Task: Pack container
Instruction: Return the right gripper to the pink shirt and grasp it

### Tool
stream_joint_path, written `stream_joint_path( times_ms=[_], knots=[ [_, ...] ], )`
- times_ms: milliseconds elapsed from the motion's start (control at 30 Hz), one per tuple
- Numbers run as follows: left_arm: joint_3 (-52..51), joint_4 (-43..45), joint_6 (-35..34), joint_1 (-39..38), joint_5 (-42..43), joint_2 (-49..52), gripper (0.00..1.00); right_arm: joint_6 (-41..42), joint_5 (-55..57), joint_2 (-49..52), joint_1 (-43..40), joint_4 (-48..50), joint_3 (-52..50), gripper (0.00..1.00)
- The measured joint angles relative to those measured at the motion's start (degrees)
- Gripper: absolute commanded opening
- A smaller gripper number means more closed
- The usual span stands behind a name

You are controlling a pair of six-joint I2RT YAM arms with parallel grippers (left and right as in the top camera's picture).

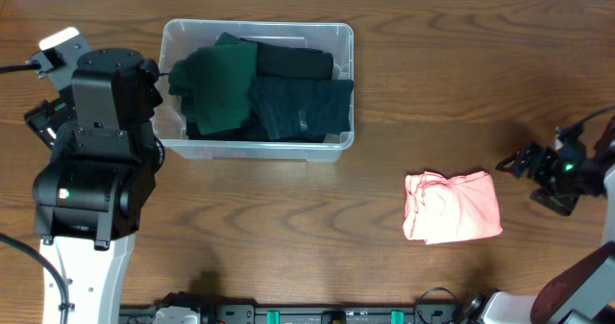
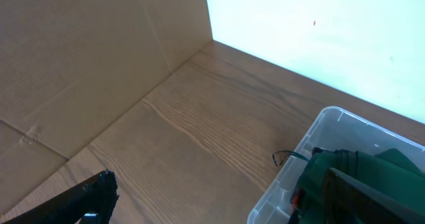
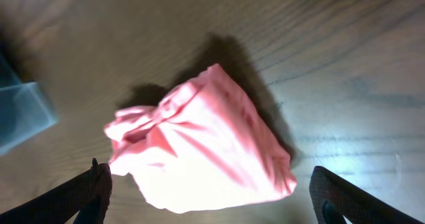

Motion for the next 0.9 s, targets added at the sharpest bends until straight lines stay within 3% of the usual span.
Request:
stream_joint_path(
  times_ms=[433,567,633,733,900],
  knots=[
    [0.0,0.0,0.0,0.0,0.0,0.0,0.98,-0.1,-0.3,0.8,0.3,11.5,-14.9,0.87],
    [0.0,0.0,0.0,0.0,0.0,0.0,0.98,1.4,-0.3,0.8,1.3,14.6,-18.6,0.62],
    [0.0,0.0,0.0,0.0,0.0,0.0,0.98,1.8,-0.3,0.7,1.4,17.1,-20.5,0.39],
    [0.0,0.0,0.0,0.0,0.0,0.0,0.98,2.6,-1.3,0.7,1.4,19.1,-21.7,0.18],
    [0.0,0.0,0.0,0.0,0.0,0.0,0.98,4.2,-9.8,0.7,1.4,21.5,-21.4,0.01]
  ],
)
